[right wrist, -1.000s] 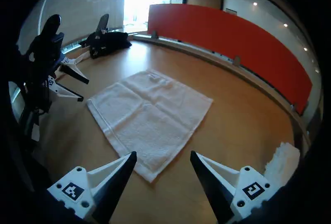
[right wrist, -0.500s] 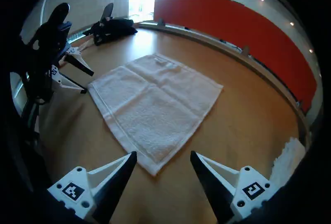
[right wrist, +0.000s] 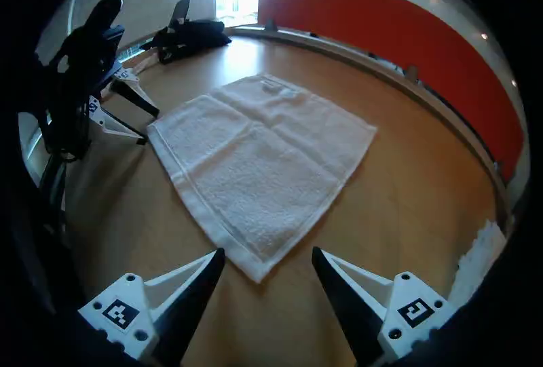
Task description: Fold towel
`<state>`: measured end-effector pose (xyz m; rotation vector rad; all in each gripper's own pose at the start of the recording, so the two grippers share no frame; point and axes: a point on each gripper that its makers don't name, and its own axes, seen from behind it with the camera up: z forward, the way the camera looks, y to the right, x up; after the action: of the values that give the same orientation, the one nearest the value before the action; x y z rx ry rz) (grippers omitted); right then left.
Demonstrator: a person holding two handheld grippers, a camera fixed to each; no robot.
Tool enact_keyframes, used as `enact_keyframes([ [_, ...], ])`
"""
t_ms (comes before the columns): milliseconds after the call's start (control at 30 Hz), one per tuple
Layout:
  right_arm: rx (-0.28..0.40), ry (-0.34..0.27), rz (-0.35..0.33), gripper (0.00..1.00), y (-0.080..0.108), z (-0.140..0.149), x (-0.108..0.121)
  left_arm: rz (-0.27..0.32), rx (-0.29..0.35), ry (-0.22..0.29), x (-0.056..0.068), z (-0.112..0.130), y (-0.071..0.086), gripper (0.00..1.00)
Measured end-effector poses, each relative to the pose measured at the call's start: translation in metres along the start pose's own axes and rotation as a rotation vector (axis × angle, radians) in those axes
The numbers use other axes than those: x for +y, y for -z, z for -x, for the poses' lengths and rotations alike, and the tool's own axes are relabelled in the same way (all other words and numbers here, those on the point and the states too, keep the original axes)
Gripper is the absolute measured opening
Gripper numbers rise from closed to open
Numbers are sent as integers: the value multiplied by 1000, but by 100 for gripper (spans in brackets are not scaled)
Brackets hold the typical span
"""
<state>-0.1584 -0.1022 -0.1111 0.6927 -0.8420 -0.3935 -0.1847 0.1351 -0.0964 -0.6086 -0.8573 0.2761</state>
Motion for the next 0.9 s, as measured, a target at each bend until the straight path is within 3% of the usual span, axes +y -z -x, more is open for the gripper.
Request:
enact_keyframes([
  [200, -24, 14, -22, 86, -2, 7, -4, -7, -7, -34, 0, 3, -1, 92],
  [533, -26, -3, -41, 69, -3, 9, -7, -12, -17, -41, 2, 3, -3, 77],
  [667, -25, -3, -43, 59, -3, 9, -7, -8, -21, -44, 4, 2, -3, 67],
  [733, -23, -3, -44, 56, -3, 9, -8, -10, -23, -42, 5, 2, -3, 54],
  [900, -20, -3, -45, 39, -3, 9, -10, -15, -27, -34, 6, 2, -4, 45],
])
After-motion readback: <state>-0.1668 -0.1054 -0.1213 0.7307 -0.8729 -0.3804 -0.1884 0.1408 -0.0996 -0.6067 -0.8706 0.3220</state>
